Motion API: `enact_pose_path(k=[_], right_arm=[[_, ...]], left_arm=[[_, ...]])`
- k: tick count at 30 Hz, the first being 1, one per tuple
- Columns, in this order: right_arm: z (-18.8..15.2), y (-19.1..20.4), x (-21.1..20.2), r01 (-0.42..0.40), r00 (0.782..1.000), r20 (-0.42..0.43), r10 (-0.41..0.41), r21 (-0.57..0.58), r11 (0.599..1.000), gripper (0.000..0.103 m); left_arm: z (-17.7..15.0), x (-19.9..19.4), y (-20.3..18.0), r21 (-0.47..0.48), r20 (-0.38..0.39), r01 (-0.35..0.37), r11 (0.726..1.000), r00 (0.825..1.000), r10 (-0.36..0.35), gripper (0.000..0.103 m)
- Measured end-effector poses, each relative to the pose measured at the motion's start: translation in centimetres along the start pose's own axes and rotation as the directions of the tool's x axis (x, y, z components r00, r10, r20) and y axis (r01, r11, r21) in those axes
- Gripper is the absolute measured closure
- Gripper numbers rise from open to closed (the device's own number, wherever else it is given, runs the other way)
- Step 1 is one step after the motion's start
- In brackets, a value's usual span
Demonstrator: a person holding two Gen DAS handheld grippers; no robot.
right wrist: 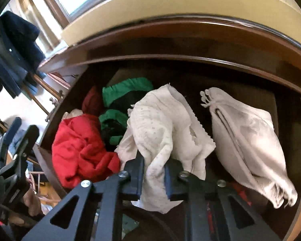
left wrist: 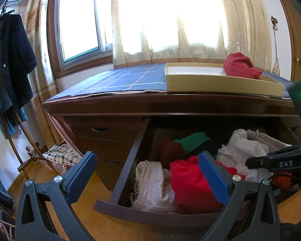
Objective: Take underwear out of drawer
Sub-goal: 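Reach the right gripper into the drawer and grasp the white dotted underwear, then carry the white dotted underwear up to the tray and open the right gripper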
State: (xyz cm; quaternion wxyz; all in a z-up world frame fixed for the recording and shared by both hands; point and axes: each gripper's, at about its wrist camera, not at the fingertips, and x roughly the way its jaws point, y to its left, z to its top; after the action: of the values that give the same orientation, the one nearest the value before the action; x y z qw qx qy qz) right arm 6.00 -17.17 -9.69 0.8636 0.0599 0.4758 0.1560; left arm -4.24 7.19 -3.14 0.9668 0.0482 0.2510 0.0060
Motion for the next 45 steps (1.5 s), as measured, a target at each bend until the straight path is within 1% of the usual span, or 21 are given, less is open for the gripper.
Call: enact_pose_path(k=[2,4,5,8,11,13,17,19,24,27,29,33,34,37,40,42,43,45], right_arm=[[-0.6,-0.1,-0.8,-0.016,0.999,0.034,0.015,0.023,1.0,0.086],[-1.0,-0.4,-2.5,-0.06,0.995,0.089,0.055,0.05,0.997,0.087],[-1.1,-0.5,-3.6,-0.087,0.989,0.127,0.079,0.063,0.994,0.087],[-1.0,-0.7,-6.4,-0.116,0.973,0.209,0.098,0.072,0.991,0.087],[-0.7,-0.7,-9.2,-0.142,0.95,0.291,0.114,0.075,0.987,0.087],[-0.6,-0.6,-10.7,-0.161,0.936,0.329,0.128,0.074,0.984,0.087],[0.1,0.2,-14.1,-0.18,0.901,0.408,0.15,0.035,0.983,0.087],[0.9,0.9,-15.7,-0.182,0.882,0.443,0.16,0.006,0.983,0.087],[3.9,2.3,-18.8,-0.131,0.838,0.528,0.138,-0.051,0.99,0.087],[5.9,2.6,-19.6,-0.117,0.819,0.557,0.135,-0.069,0.991,0.087],[7.3,2.9,-19.7,-0.096,0.811,0.572,0.121,-0.073,0.993,0.087],[10.3,2.1,-19.0,-0.089,0.796,0.596,0.103,-0.053,0.995,0.087],[10.9,2.0,-18.4,-0.081,0.796,0.598,0.094,-0.049,0.996,0.087],[12.9,1.1,-15.9,-0.096,0.816,0.572,0.082,-0.005,0.995,0.087],[14.3,0.0,-12.6,-0.082,0.853,0.52,0.047,0.044,0.996,0.087],[14.6,-0.5,-10.6,-0.06,0.873,0.487,0.018,0.07,0.996,0.087],[14.7,-0.8,-9.7,-0.053,0.882,0.471,0.01,0.078,0.996,0.087],[14.8,-1.2,-8.4,-0.045,0.892,0.452,0.001,0.088,0.995,0.087]], left_arm=[[0.0,0.0,-0.1,0.0,0.0,0.001,1.0,1.0,-0.001,0.0],[0.1,0.0,0.0,-0.002,0.002,0.003,1.0,1.0,-0.003,0.0],[0.1,-0.1,0.0,-0.003,0.002,0.005,1.0,1.0,-0.005,0.0],[0.1,0.0,-0.1,-0.006,0.0,0.013,1.0,1.0,-0.013,0.0],[0.1,-0.1,-0.3,-0.005,0.003,0.016,1.0,1.0,-0.016,0.0],[0.1,-0.2,-0.3,-0.004,0.006,0.02,1.0,1.0,-0.02,0.0],[0.0,-0.5,-0.5,0.0,0.012,0.032,0.999,0.999,-0.032,0.0],[0.0,-0.5,-0.5,0.004,0.012,0.035,0.999,0.999,-0.035,0.0],[0.1,-0.4,-0.5,0.002,0.013,0.038,0.999,0.999,-0.038,0.0],[0.1,-0.4,-0.5,0.002,0.012,0.039,0.999,0.999,-0.039,0.0],[0.1,-0.5,-0.5,0.004,0.015,0.04,0.999,0.999,-0.04,0.0],[0.1,-0.5,-0.4,0.005,0.018,0.044,0.999,0.999,-0.044,0.0],[0.0,-0.5,-0.4,0.005,0.017,0.045,0.999,0.999,-0.045,0.0],[0.0,-0.3,-0.5,0.005,0.014,0.043,0.999,0.999,-0.043,0.0],[-0.1,-0.2,-0.5,0.005,0.012,0.042,0.999,0.999,-0.042,0.0],[-0.1,-0.1,-0.5,0.005,0.01,0.041,0.999,0.999,-0.041,0.0],[-0.1,0.0,-0.5,0.004,0.007,0.041,0.999,0.999,-0.041,0.0],[-0.2,0.2,-0.4,0.0,0.0,0.04,0.999,0.999,-0.04,0.0]])
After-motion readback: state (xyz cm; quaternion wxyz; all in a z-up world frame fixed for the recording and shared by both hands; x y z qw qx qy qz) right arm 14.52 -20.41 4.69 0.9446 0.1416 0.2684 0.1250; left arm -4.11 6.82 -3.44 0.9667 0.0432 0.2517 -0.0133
